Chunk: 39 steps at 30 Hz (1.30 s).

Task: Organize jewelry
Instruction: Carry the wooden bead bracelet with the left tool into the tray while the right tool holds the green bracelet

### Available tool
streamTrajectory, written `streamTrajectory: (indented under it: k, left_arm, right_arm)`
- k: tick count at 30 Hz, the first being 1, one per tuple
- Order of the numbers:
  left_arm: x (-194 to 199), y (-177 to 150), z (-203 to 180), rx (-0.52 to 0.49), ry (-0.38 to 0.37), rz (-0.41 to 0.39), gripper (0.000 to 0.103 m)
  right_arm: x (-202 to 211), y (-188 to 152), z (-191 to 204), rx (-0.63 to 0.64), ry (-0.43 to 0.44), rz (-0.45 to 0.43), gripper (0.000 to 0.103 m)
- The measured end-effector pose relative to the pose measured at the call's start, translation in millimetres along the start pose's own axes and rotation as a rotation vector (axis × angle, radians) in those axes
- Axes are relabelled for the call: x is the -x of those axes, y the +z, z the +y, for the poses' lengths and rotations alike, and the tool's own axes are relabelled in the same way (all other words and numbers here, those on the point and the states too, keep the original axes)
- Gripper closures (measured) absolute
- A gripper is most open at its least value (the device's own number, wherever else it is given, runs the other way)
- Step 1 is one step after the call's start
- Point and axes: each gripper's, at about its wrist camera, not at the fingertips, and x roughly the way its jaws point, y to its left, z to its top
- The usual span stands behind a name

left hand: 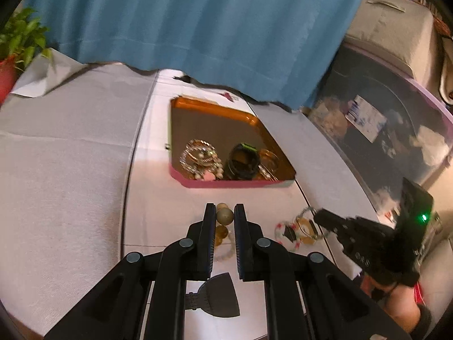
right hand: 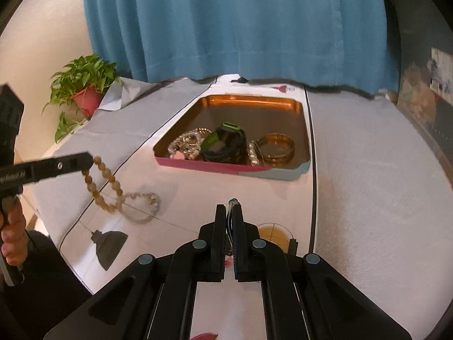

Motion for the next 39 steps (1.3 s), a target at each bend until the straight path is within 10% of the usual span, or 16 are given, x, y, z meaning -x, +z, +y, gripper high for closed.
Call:
streamTrajectory:
  k: [25, 39]
  left_arm:
    - [119.5, 21.9, -100.2, -0.110, 0.027, -0.194, 0.093]
    - [100.2, 33.4, -103.0, -0.134, 0.006, -0.198, 0.093]
  right_arm:
    - [199.3, 62.8, 83.9, 0.024, 0.051, -0.303, 0.099]
    - [187.4, 71.9, 72.9, -0.022, 0.004, -0.301, 0.099]
